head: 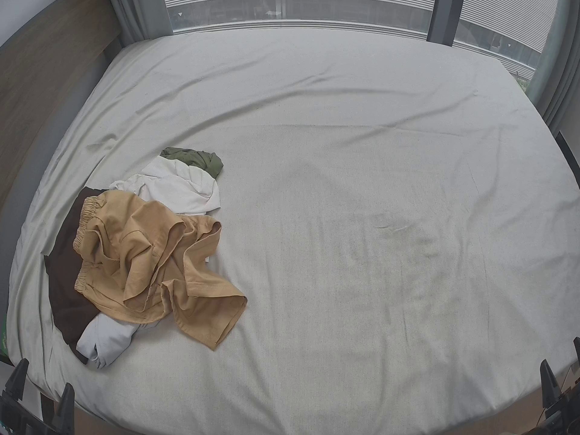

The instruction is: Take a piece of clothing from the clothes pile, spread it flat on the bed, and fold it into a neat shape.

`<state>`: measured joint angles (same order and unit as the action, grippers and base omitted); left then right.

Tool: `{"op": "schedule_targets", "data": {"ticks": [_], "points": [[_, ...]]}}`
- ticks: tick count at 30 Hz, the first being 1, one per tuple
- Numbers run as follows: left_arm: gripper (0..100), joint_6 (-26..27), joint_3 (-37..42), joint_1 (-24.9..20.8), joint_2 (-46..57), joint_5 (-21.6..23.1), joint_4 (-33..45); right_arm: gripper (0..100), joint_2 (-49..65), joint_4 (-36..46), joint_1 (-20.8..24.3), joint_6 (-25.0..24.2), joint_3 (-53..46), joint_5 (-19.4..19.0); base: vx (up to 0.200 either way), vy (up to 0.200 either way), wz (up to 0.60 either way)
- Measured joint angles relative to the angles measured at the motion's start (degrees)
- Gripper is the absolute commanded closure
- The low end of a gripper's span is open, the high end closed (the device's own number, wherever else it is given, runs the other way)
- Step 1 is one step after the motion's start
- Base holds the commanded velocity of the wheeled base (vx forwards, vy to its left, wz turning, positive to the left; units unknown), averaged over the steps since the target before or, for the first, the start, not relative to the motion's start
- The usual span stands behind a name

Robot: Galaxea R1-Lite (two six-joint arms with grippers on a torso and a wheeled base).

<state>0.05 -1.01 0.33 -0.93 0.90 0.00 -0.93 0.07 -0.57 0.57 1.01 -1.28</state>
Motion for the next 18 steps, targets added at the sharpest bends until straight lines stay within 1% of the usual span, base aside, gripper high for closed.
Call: {"op": "schedule_targets", "data": {"ticks": [14,18], "points": [[0,-0.3,0.0,0.0,0.0,-0.1,0.0,0,0.0,-0.2,0.1,0.3,0.0,-0.7,0.000,0.000,0.00],[0,-0.4,0.0,0.0,0.0,-0.1,0.0,0,0.0,-2.8,-0.1,0.0,0.3,-1.5,0.000,0.000,0.00]]}}
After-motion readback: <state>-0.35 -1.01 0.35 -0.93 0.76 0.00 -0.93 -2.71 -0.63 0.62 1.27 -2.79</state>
